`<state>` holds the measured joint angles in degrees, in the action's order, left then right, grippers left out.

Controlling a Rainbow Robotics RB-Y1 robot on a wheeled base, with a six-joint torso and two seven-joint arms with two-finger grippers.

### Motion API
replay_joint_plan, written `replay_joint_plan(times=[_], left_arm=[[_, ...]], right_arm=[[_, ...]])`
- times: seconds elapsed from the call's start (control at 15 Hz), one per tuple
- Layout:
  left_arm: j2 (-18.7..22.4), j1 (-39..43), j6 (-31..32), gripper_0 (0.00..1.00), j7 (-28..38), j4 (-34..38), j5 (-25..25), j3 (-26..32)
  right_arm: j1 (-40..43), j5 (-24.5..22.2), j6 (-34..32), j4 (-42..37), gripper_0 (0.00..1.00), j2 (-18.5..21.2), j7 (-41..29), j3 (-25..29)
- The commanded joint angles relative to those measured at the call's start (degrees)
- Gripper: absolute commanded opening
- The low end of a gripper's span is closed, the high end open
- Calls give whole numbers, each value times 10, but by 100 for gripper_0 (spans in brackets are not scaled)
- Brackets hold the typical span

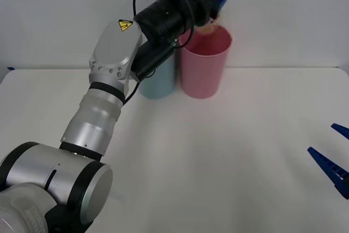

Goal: Grasp the object on the table and drop it into the matching bin: aluminum can to the light blue bin, PET bottle to the pink bin.

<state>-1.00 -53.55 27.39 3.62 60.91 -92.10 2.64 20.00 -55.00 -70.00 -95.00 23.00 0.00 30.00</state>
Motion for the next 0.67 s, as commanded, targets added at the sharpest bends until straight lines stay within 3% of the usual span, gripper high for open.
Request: replay_joint_plan(times=[0.07, 0.4, 0.67], left_arm=[[0, 1, 1, 100, 1, 0, 6, -2], [23, 21, 6, 100, -5, 7, 63, -21], [59, 94, 9, 100, -10, 91, 114, -40]], right_arm=[[0, 0, 0, 0, 100, 0, 0, 0], [0, 0, 0, 0, 100, 0, 0, 0], [0, 0, 0, 0, 100, 0, 0, 0]])
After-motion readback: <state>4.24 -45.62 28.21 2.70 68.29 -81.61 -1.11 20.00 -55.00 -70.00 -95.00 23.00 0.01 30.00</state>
